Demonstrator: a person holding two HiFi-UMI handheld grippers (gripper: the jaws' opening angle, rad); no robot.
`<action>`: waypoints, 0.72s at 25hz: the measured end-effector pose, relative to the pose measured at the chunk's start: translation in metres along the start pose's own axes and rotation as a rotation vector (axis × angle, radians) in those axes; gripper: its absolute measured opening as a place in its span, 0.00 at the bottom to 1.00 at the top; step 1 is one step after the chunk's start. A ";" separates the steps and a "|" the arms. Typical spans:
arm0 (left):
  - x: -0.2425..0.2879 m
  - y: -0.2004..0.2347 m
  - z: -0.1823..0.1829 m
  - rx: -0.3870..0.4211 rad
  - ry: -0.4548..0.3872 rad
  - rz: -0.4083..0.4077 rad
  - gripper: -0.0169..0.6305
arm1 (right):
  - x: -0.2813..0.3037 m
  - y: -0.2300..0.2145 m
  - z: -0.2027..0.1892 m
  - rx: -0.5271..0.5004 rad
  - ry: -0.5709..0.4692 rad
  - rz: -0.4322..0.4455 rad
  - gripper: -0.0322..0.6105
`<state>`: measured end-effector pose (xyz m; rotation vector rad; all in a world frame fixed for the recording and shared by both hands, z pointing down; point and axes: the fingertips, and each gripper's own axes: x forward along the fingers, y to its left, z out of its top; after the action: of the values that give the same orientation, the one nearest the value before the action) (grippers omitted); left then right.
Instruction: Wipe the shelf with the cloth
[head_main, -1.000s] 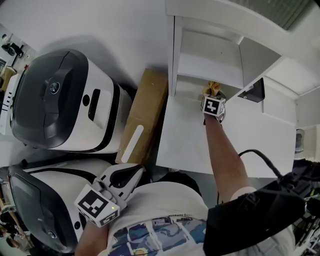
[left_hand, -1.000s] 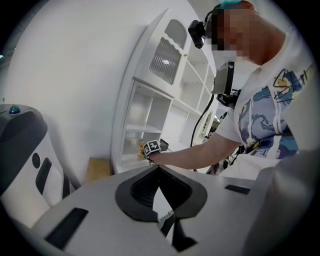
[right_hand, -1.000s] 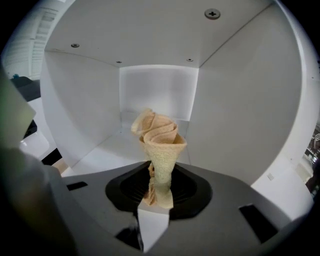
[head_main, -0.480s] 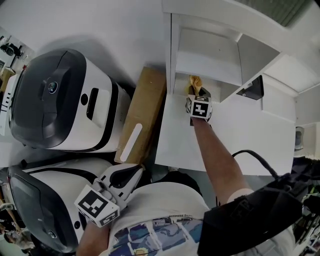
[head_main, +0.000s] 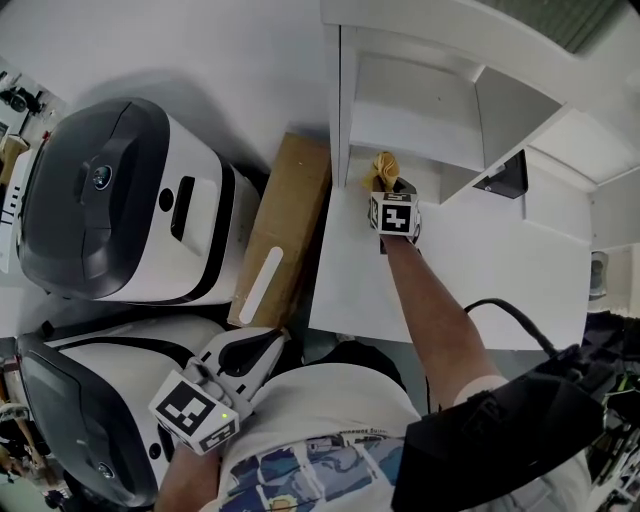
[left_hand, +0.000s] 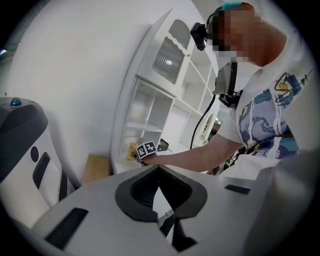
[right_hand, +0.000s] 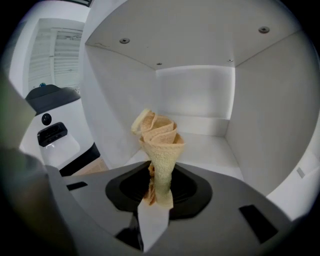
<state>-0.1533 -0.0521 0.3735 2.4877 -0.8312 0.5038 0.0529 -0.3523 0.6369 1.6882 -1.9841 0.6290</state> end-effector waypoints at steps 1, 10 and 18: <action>0.002 -0.001 0.001 0.003 -0.001 -0.008 0.05 | -0.003 -0.010 -0.002 0.006 0.000 -0.019 0.23; 0.018 -0.010 0.007 0.032 0.007 -0.068 0.05 | -0.031 -0.096 -0.023 0.070 0.018 -0.211 0.23; 0.019 -0.012 0.009 0.038 0.007 -0.077 0.05 | -0.045 -0.089 -0.015 0.056 -0.030 -0.219 0.23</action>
<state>-0.1297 -0.0565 0.3714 2.5406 -0.7264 0.5051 0.1478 -0.3211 0.6259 1.9250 -1.7829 0.5874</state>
